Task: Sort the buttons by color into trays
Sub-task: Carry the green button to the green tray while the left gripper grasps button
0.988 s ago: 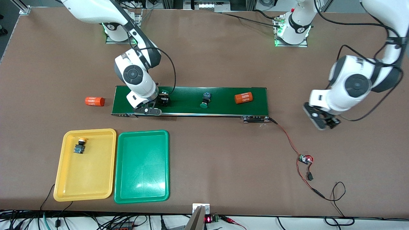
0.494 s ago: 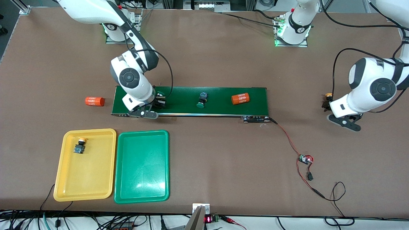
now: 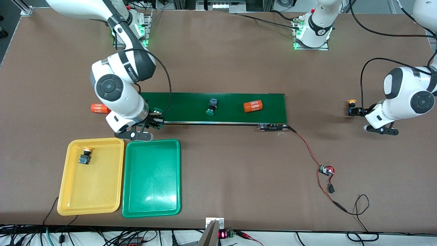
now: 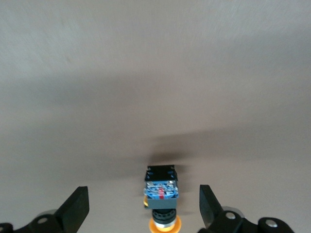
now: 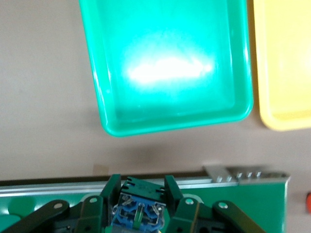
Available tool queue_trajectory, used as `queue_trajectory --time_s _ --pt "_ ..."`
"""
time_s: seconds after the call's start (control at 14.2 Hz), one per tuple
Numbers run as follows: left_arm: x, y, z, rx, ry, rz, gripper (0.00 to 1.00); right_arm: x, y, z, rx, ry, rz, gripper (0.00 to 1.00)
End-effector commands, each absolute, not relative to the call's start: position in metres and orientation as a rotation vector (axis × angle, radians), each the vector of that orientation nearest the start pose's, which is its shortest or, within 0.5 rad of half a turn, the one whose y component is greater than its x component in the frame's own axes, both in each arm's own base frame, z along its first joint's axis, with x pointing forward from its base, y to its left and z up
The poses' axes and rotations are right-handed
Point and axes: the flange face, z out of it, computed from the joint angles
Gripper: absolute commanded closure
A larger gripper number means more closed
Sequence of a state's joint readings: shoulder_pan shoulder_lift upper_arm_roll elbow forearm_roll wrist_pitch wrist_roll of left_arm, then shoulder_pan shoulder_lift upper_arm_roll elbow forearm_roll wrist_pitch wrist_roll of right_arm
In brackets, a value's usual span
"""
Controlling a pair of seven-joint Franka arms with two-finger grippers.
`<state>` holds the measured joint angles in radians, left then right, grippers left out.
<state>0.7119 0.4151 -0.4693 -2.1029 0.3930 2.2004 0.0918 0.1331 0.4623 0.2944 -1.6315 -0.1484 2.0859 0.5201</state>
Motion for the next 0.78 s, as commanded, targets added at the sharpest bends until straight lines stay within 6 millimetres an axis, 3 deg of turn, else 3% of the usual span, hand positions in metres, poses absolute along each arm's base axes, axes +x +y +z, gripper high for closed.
queue_trajectory --time_s 0.0,0.14,0.28,0.64,0.71 --pt "0.521 0.146 0.213 -3.081 0.082 0.427 0.0 0.677 0.238 0.342 -3.106 -0.097 -0.083 0.98" --pt "0.514 0.144 0.206 -3.087 0.078 0.455 0.0 0.707 0.224 0.324 -3.065 -0.206 -0.223 0.98" --pt "0.511 0.144 0.196 -3.098 0.078 0.48 0.0 0.724 0.204 0.306 -3.041 -0.265 -0.319 0.98" --pt "0.505 0.145 0.181 -3.113 0.086 0.528 0.0 0.739 0.18 0.272 -2.998 -0.327 -0.444 0.96" --pt "0.505 0.147 0.181 -3.114 0.087 0.528 0.0 0.74 0.18 0.266 -2.995 -0.347 -0.454 0.91"
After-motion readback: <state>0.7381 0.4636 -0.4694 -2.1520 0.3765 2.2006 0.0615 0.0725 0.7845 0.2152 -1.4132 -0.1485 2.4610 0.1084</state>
